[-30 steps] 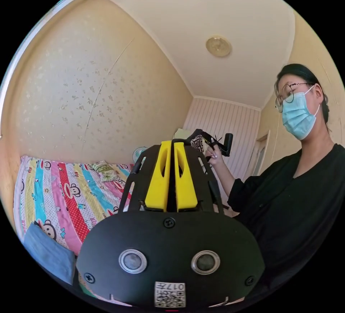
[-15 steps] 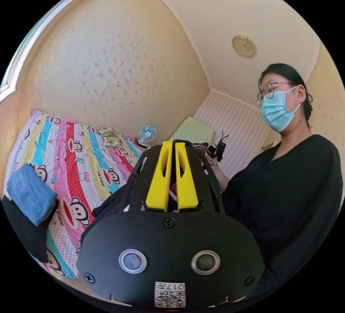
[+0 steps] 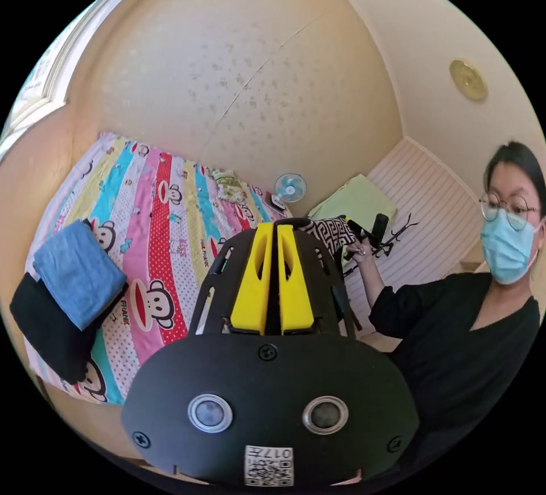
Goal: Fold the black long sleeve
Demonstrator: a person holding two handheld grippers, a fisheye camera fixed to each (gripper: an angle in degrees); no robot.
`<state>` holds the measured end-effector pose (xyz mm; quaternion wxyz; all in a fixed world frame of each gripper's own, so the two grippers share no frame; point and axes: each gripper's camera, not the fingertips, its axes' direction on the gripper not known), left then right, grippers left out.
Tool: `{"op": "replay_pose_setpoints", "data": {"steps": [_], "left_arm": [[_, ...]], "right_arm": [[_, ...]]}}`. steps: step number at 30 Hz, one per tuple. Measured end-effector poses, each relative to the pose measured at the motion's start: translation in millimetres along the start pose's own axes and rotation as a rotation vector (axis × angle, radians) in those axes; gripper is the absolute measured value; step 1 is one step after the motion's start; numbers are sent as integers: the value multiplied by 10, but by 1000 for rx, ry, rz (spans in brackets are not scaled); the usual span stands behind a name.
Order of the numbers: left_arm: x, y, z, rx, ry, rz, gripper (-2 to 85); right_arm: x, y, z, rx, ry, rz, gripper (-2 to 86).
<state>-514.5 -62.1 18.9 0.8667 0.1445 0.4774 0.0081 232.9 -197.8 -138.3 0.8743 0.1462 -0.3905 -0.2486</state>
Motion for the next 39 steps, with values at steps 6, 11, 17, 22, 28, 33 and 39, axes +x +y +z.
{"op": "replay_pose_setpoints", "data": {"steps": [6,11,17,22,28,33,39], "left_arm": [[-1756,-116,1548,-173,-133,-234,74],[-2376,874,1769,-157,-271,-362,122],[-2681,2338,2084,-519,-459,-481,146],[-2579,2421,2262,-778,-358,-283,42],[-2898,1666,829,-283,-656,-470,76],[-2714,1771,1010,-273,-604,-431,139],[-2302,2384,2337,-586,-263,-366,141]], "right_arm": [[1019,240,2196,-318,344,213,29],[854,1068,2930,-382,319,328,71],[580,2069,3241,-536,357,496,78],[550,2210,3159,-504,460,611,77],[961,2176,3355,-565,545,658,83],[1257,2387,4025,-832,565,641,98],[1279,2178,4244,-1072,587,517,34]]}}
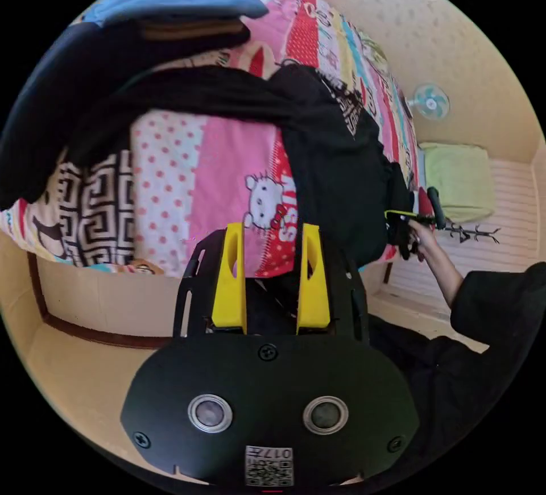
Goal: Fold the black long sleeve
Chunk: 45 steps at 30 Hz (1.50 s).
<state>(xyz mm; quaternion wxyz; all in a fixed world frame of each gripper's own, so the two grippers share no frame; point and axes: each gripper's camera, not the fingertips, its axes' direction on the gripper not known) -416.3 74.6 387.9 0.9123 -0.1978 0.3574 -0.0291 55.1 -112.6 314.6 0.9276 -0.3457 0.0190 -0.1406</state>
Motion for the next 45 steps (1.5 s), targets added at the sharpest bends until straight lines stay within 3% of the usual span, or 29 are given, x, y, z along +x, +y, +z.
{"op": "replay_pose_setpoints", "data": {"steps": [3,5,7,10,14,18,20,23,29,33,37,40,45], "left_arm": [[228,37,270,-37,35,49,143],[274,60,369,-50,28,41,148],[264,86,457,-62,32,19,156],[228,134,576,-72,10,-11,161],[278,168,817,-120,-27,-11,162],[384,150,1045,-182,-115,8,136],[410,151,1065,-200,-64,75,62],[332,262,848,-183,12,121,25],[14,728,523,-148,136,-9,23],[-116,843,810,-271,-81,-163,83],[-60,584,362,-50,-137,-181,115],[223,-32,69,80,-140,4,118],[456,-1596,342,81,184,227,122]], "right_arm": [[294,181,-642,118,91,-28,30],[864,346,-994,233,242,125,35],[1396,493,-1077,293,251,295,44],[1764,725,-948,277,92,377,84],[1022,867,-451,310,-263,55,124],[398,625,366,187,-211,-120,134],[364,438,985,24,-339,-157,103],[630,590,1027,-47,-450,-149,55],[904,1383,1088,-155,-452,-153,52],[940,1452,1309,-198,-431,-150,74],[1165,1144,692,59,-269,-154,107],[1298,673,294,285,-249,-210,110],[1161,-509,192,396,-460,-319,112]]}}
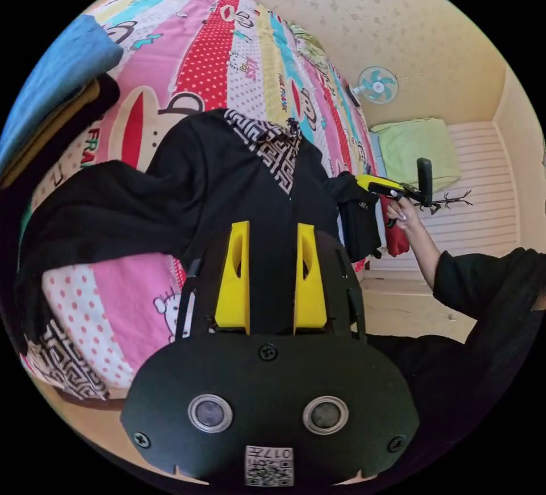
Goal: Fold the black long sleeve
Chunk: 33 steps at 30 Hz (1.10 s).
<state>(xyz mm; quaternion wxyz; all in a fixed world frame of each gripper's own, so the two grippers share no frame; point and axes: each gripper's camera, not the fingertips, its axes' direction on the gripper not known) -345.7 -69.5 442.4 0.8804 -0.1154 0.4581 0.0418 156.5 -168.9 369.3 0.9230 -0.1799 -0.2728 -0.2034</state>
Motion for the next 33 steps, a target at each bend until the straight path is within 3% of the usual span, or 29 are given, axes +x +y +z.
{"op": "replay_pose_setpoints", "data": {"steps": [4,6,10,12,15,19,21,23,25,27,29,33], "left_arm": [[-325,-894,577,-191,28,-74,113],[-519,-1274,776,-254,66,-155,112],[-506,-1450,585,-160,74,-131,110],[-413,-1267,511,-138,44,-69,106],[-486,-900,383,-84,44,-130,110],[-638,-348,160,35,41,-250,133],[-562,60,29,74,-79,-245,132],[-569,347,77,-25,-268,-297,112],[-664,649,80,-44,-347,-390,68],[-756,1004,-72,118,-201,-545,59],[-705,1101,-104,154,-137,-578,96],[-230,1081,-83,136,-273,-530,130]], "right_arm": [[199,-785,844,-157,-162,77,116],[277,-940,944,-121,-195,145,117],[576,-688,348,312,-299,350,120],[683,-395,148,371,-286,408,119],[680,177,1,296,-197,391,119],[570,1385,-494,289,101,501,120],[562,1967,-804,345,225,625,121],[658,2712,-1088,383,311,854,124],[785,3164,-1127,387,285,994,128],[894,3514,-1083,436,194,1102,131],[970,3743,-1005,529,122,1172,135],[1103,3731,-927,586,153,1225,133]]}}
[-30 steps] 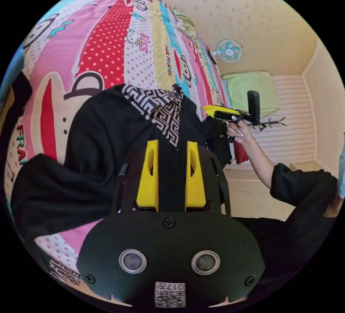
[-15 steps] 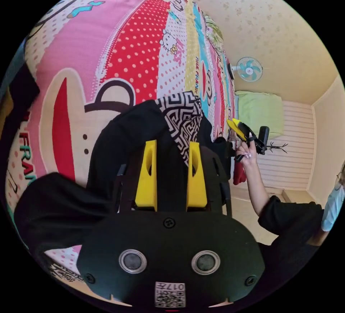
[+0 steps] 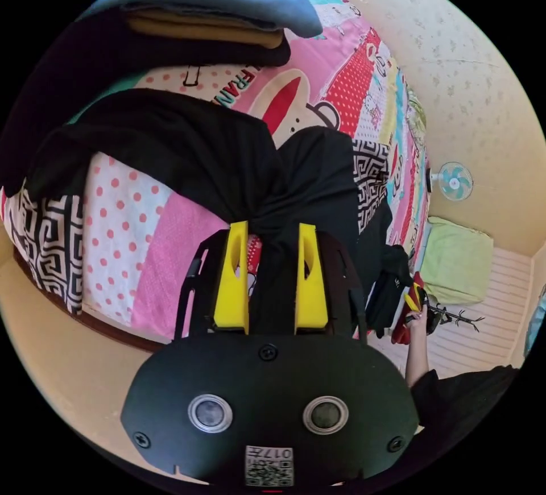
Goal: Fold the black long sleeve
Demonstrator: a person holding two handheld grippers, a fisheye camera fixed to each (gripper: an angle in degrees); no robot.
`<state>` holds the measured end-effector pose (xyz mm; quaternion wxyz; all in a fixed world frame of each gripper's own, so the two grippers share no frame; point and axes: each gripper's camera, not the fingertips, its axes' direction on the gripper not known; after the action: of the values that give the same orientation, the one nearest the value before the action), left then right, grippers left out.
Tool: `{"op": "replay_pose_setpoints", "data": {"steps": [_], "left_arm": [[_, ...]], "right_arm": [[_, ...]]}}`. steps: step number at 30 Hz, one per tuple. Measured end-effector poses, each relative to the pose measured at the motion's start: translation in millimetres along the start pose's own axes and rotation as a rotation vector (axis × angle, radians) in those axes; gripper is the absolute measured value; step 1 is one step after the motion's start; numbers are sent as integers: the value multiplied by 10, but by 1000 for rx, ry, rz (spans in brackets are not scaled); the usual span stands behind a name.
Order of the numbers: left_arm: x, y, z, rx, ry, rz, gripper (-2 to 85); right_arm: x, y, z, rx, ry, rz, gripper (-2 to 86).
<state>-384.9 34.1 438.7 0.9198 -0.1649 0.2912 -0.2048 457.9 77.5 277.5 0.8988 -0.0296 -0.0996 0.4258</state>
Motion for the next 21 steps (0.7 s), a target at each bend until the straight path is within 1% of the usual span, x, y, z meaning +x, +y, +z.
{"op": "replay_pose_setpoints", "data": {"steps": [1,2,4,6,7,8,9,11,12,13,14,16,17,19,21], "left_arm": [[72,19,3,-5,-7,20,132],[206,54,16,-13,-17,54,134],[391,102,39,-16,-36,93,134],[633,170,39,5,-51,146,134],[692,192,33,15,-44,158,134],[804,239,30,35,-14,182,133],[908,282,55,41,24,205,132],[1061,345,165,30,79,245,133],[1152,386,279,10,88,267,133],[1190,403,344,-8,86,270,134],[1249,431,467,-43,83,265,135],[1314,486,593,-70,117,255,137],[1344,524,639,-75,142,247,137],[1375,571,681,-86,145,243,137],[1384,620,696,-94,125,247,137]], "right_arm": [[-23,-73,99,-38,-16,-6,121],[-76,-157,229,-125,-3,-28,101],[-216,-237,244,-209,-4,-59,59],[-470,-217,-165,-117,-110,-197,52],[-622,-136,-540,-31,-150,-286,51],[-720,-16,-862,20,-149,-336,53],[-743,47,-982,33,-132,-346,54],[-665,264,-1201,54,31,-316,66],[-611,306,-1194,57,78,-311,71],[-459,358,-1108,47,180,-301,82],[-265,372,-957,5,273,-283,91],[67,388,-772,-72,334,-220,100],[268,409,-752,-104,306,-151,104],[430,463,-841,-102,214,-106,109],[421,491,-930,-73,183,-140,116]]}}
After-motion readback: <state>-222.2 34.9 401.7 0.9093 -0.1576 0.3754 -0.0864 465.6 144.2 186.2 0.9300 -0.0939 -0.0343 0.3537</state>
